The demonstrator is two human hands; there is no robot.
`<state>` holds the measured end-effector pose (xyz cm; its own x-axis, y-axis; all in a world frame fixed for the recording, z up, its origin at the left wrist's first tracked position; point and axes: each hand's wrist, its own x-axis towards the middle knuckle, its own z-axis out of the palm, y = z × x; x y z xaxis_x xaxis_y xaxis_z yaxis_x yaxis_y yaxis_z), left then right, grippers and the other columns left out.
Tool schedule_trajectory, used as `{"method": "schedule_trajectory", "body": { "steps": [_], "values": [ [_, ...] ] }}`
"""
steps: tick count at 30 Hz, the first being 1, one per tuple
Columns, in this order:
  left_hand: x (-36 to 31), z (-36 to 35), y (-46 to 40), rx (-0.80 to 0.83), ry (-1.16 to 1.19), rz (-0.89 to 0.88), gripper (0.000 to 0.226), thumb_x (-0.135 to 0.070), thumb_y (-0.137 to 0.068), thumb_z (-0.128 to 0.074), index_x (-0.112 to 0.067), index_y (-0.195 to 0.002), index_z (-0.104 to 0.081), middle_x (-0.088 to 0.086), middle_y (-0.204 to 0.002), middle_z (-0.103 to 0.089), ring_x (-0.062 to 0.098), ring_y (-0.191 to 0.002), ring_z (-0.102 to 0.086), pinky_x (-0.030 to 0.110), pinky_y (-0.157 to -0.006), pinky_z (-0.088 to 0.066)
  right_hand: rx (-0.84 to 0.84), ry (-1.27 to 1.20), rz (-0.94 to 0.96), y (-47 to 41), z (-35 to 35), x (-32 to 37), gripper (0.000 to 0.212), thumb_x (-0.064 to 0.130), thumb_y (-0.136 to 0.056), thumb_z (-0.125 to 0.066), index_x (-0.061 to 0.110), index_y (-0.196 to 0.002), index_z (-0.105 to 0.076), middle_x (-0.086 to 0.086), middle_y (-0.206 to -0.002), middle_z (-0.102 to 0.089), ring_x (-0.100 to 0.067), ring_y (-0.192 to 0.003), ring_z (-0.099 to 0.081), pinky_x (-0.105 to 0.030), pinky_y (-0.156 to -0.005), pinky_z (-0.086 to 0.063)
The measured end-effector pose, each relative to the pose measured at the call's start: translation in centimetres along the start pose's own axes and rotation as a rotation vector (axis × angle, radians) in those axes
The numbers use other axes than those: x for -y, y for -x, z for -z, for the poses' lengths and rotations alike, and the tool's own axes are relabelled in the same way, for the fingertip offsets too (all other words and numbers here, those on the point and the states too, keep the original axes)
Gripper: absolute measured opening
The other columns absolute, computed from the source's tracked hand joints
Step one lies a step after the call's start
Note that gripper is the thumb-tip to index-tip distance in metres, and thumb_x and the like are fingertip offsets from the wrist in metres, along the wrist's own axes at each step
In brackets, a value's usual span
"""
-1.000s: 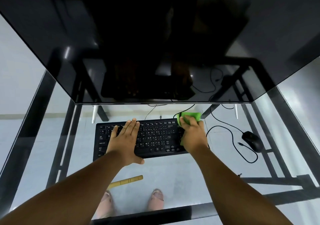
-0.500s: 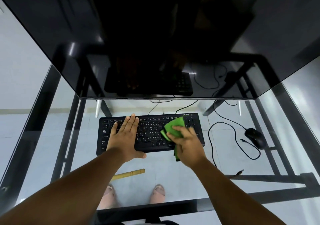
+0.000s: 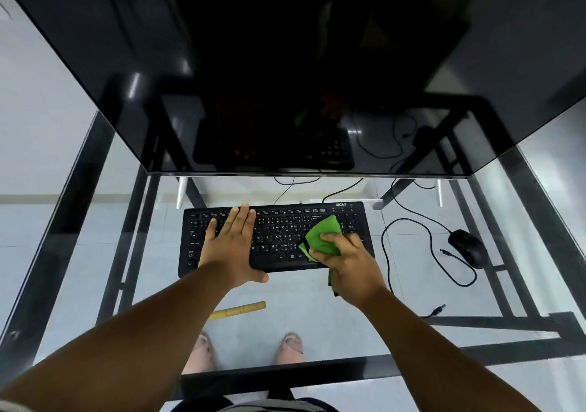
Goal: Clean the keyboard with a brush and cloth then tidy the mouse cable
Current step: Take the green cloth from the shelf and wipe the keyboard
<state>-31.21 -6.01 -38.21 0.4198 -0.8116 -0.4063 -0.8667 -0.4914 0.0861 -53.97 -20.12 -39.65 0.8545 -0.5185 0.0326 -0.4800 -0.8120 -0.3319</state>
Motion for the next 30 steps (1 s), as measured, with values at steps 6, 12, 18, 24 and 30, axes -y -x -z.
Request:
{"method": "schedule_trajectory", "body": {
  "steps": [6, 12, 18, 24, 30],
  "values": [
    [0.0, 0.0, 0.0, 0.004, 0.001, 0.006, 0.136, -0.080, -0.062, -0.061, -0.019, -0.151, 0.021, -0.004, -0.158, 0.030, 0.014, -0.146, 0.022, 0.051, -0.120, 0.004, -0.031, 0.005, 0.023, -0.2, -0.4, 1.0, 0.054, 0.000, -0.070, -0.063, 0.033, -0.112, -0.073, 0.003, -0.125, -0.058, -0.024, -0.098, -0.046, -0.034, -0.071, -0.057],
    [-0.2, 0.2, 0.0, 0.014, -0.010, 0.007, 0.136, -0.079, -0.063, -0.062, -0.017, -0.152, 0.020, -0.002, -0.159, 0.028, 0.016, -0.147, 0.021, 0.051, -0.120, 0.003, -0.257, -0.079, -0.263, 0.0, 0.2, -2.0, 0.047, -0.003, -0.073, -0.054, 0.021, -0.107, -0.076, -0.006, -0.122, -0.058, -0.032, -0.100, -0.049, -0.039, -0.079, -0.056],
    [-0.5, 0.3, -0.2, 0.003, -0.008, 0.018, 0.136, -0.080, -0.061, -0.061, -0.016, -0.153, 0.016, 0.000, -0.161, 0.022, 0.019, -0.148, 0.018, 0.051, -0.120, 0.004, -0.231, -0.063, -0.302, -0.6, -0.5, -0.9, 0.053, -0.004, -0.074, -0.055, 0.019, -0.120, -0.069, -0.008, -0.128, -0.057, -0.033, -0.101, -0.050, -0.039, -0.083, -0.055],
    [-1.6, 0.2, -0.3, -0.050, 0.043, -0.023, 0.137, -0.088, -0.058, -0.053, -0.018, -0.153, 0.016, -0.002, -0.160, 0.023, 0.016, -0.148, 0.020, 0.050, -0.120, 0.006, -0.206, -0.102, -0.175, 0.5, -0.2, -2.4, 0.044, 0.005, -0.075, -0.053, 0.025, -0.107, -0.076, -0.002, -0.124, -0.062, -0.028, -0.099, -0.053, -0.032, -0.085, -0.052],
    [-3.0, 0.5, -1.1, -0.008, -0.023, -0.042, 0.134, -0.079, -0.064, -0.060, -0.016, -0.152, 0.019, -0.001, -0.161, 0.022, 0.016, -0.148, 0.018, 0.051, -0.120, 0.005, -0.202, -0.094, -0.544, -3.7, 0.8, -3.0, 0.053, 0.004, -0.083, -0.054, 0.013, -0.135, -0.057, -0.017, -0.139, -0.050, -0.041, -0.111, -0.046, -0.043, -0.101, -0.043]
  ]
}}
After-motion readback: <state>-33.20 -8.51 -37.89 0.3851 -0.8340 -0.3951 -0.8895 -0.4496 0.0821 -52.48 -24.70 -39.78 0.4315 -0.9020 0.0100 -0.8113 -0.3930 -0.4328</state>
